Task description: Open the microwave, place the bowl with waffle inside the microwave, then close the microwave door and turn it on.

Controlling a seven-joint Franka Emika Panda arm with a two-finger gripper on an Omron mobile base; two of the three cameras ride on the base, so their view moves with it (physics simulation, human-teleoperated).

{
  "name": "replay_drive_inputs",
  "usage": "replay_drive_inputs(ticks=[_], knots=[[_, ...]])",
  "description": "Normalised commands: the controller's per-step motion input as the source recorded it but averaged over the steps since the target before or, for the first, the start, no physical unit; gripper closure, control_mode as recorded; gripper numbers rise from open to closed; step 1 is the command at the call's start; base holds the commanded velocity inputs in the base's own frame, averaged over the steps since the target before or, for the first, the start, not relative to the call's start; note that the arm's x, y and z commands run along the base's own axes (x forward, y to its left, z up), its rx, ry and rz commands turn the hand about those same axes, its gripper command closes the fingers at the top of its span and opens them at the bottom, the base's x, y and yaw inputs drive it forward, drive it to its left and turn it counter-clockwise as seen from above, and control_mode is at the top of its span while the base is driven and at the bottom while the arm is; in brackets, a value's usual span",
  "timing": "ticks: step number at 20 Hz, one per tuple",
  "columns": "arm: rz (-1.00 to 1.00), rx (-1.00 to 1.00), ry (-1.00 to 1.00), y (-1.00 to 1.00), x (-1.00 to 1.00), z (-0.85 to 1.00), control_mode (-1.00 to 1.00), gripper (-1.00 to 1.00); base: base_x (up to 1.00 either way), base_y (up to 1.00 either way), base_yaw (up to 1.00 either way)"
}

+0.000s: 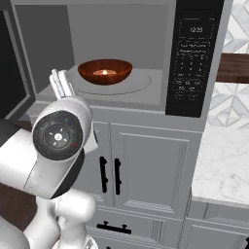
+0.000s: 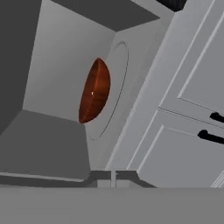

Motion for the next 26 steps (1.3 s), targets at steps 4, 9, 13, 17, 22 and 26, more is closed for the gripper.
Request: replay_drive_inputs(ticks=[4, 9, 13, 17, 22, 26], knots=[[0.00, 0.00, 0.00, 0.00, -1.00, 0.00, -1.00, 1.00, 0.00, 0.00, 0.00], [-0.06, -0.03, -0.01, 0.30, -0.91, 0.00, -1.00, 1.00, 0.00, 0.00, 0.00], [-0.09, -0.08, -0.10, 0.49, -0.96, 0.00, -1.00, 1.00, 0.00, 0.00, 0.00], [-0.04, -0.12, -0.14, 0.45, -1.00, 0.00, -1.00, 1.00, 0.00, 0.00, 0.00], [0.08, -0.20, -0.04, 0.65, -0.65, 0.00, -1.00, 1.00, 0.00, 0.00, 0.00], [0.13, -0.19, -0.03, 0.55, -0.24, -0.02, -1.00, 1.00, 0.00, 0.00, 0.00]])
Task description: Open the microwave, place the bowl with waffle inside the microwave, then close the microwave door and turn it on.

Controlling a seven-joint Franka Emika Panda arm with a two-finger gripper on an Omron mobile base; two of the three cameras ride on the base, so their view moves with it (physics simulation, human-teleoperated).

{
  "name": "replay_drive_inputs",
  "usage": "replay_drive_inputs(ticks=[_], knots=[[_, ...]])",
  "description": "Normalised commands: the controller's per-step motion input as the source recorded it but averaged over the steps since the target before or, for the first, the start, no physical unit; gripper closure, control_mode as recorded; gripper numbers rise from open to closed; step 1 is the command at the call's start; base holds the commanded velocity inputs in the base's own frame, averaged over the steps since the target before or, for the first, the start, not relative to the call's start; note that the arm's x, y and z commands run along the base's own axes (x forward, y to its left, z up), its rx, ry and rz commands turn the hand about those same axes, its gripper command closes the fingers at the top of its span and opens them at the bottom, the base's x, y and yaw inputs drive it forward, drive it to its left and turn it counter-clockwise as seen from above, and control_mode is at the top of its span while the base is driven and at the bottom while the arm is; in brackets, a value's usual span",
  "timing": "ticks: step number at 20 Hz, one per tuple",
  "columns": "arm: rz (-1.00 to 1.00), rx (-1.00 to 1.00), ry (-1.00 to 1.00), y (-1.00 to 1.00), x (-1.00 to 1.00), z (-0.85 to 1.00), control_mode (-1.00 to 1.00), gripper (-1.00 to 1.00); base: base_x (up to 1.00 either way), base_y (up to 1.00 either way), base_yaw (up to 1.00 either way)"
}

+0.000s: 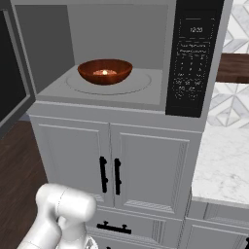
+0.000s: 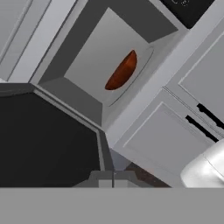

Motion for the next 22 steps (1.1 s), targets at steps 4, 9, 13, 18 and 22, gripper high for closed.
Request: replay_drive_inputs(ticks=[4, 9, 13, 18, 22], knots=[[0.08, -0.12, 0.00, 0.36, -0.01, 0.00, -1.00, 1.00, 0.00, 0.00, 0.00], [0.01, -0.13, 0.00, 0.46, -0.15, 0.00, -1.00, 1.00, 0.00, 0.00, 0.00], [0.00, -0.19, 0.00, 0.48, -0.21, 0.00, -1.00, 1.00, 0.00, 0.00, 0.00], [-0.01, -0.21, -0.02, 0.50, -0.15, 0.00, -1.00, 1.00, 0.00, 0.00, 0.00], [-0.12, -0.20, 0.00, 0.53, 0.04, 0.00, -1.00, 1.00, 0.00, 0.00, 0.00]])
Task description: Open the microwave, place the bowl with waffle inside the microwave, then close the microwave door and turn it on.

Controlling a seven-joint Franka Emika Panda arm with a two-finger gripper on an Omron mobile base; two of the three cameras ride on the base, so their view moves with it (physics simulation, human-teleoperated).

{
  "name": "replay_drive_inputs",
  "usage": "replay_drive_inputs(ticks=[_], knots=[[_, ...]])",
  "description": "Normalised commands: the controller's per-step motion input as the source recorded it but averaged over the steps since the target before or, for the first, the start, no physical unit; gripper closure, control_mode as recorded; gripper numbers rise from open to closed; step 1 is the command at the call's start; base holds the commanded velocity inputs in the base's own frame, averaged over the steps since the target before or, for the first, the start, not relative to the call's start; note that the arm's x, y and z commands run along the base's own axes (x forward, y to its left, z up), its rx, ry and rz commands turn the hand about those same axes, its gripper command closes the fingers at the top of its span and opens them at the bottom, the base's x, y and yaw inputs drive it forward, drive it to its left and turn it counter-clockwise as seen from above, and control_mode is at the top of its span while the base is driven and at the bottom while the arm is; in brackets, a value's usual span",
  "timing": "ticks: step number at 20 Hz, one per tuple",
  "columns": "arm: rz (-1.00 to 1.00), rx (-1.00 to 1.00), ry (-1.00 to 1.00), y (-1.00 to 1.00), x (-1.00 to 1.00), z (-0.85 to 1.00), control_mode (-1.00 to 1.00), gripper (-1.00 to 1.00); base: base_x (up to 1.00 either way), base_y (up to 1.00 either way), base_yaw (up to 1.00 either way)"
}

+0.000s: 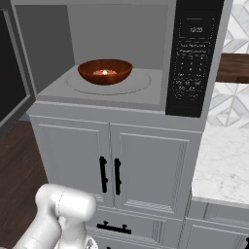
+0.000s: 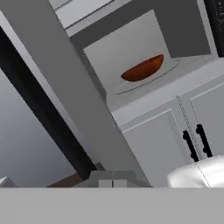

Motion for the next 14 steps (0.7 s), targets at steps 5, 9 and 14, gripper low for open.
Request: replay_drive_inputs(ticks=[5, 9, 14], knots=[[-0.26, -0.31, 0.00, 0.79, 0.38, -0.03, -1.00, 1.00, 0.00, 0.00, 0.00], [-0.44, -0.33, 0.02, 0.83, 0.88, -0.09, -1.00, 1.00, 0.00, 0.00, 0.00], [-0.50, -0.30, 0.02, 0.65, 1.00, -0.14, -1.00, 1.00, 0.00, 0.00, 0.00]])
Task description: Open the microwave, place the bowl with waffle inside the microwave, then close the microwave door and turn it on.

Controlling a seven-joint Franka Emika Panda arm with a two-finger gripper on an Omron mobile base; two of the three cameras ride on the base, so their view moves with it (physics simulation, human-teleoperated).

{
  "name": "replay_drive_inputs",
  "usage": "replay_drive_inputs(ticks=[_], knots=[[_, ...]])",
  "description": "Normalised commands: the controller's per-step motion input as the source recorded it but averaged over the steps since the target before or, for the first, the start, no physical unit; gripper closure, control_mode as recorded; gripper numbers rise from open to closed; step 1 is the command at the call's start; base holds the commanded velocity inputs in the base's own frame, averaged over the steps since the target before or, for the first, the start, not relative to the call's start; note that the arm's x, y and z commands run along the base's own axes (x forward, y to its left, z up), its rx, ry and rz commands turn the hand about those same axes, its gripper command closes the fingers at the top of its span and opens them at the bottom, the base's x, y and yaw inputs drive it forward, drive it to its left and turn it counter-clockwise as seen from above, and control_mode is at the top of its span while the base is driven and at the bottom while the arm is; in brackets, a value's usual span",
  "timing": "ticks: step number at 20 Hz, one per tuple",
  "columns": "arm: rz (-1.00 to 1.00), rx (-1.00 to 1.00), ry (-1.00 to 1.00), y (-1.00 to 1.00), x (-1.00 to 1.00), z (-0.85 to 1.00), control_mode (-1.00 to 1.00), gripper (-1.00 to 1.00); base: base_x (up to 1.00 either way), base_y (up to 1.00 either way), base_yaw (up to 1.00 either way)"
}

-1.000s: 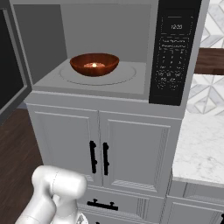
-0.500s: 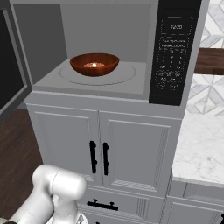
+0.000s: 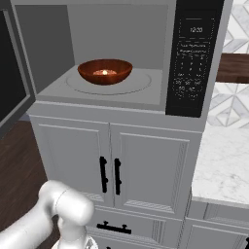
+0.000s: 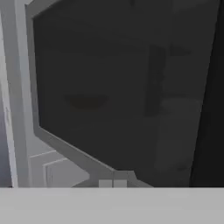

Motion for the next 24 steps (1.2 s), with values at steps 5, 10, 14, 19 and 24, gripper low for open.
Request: replay_drive_inputs(ticks=[5, 10, 14, 19, 24], knots=[[-0.42, -0.25, 0.00, -0.15, 1.00, -0.12, -1.00, 1.00, 0.00, 0.00, 0.00], [-0.26, -0.18, 0.00, -0.96, 0.93, -0.05, -1.00, 1.00, 0.00, 0.00, 0.00], [-0.13, -0.17, -0.04, -1.00, 0.35, 0.00, -1.00, 1.00, 0.00, 0.00, 0.00], [-0.01, -0.12, -0.12, -1.00, 0.00, 0.00, -1.00, 1.00, 0.00, 0.00, 0.00], [0.10, -0.06, -0.06, -0.95, 0.26, 0.11, -1.00, 1.00, 0.00, 0.00, 0.00]])
